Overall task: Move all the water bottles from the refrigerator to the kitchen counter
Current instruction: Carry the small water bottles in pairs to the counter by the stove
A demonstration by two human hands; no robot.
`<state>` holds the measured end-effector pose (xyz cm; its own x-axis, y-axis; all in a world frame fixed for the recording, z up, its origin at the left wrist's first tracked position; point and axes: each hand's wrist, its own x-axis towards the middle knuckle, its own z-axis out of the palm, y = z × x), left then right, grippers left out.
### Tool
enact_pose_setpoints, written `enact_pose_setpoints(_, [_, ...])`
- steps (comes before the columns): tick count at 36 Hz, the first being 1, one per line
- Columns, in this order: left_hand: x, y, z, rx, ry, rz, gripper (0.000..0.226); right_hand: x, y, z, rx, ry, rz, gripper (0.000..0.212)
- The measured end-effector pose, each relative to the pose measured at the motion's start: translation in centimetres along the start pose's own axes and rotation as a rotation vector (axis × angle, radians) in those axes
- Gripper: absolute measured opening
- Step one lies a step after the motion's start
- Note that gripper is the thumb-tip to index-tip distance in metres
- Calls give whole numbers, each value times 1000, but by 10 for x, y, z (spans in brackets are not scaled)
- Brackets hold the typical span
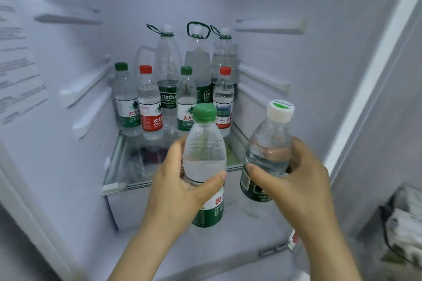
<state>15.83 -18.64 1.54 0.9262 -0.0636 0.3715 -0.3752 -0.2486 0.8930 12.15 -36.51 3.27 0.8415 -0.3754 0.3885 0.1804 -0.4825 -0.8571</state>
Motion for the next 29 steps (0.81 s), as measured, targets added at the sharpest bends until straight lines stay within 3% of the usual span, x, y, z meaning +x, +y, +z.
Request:
enact_pose_setpoints(8, [-46, 6, 3, -79, -188, -2, 52, -71, -6, -31, -76, 118, 102, 51])
enact_pose_setpoints(14, [-77, 19, 19, -125, -323, 3, 63, -117, -13, -60, -133, 192, 158, 50])
enact_pose_setpoints(29, [-143, 78, 92, -188, -672, 113, 53, -217, -33, -161, -288, 486, 238, 38])
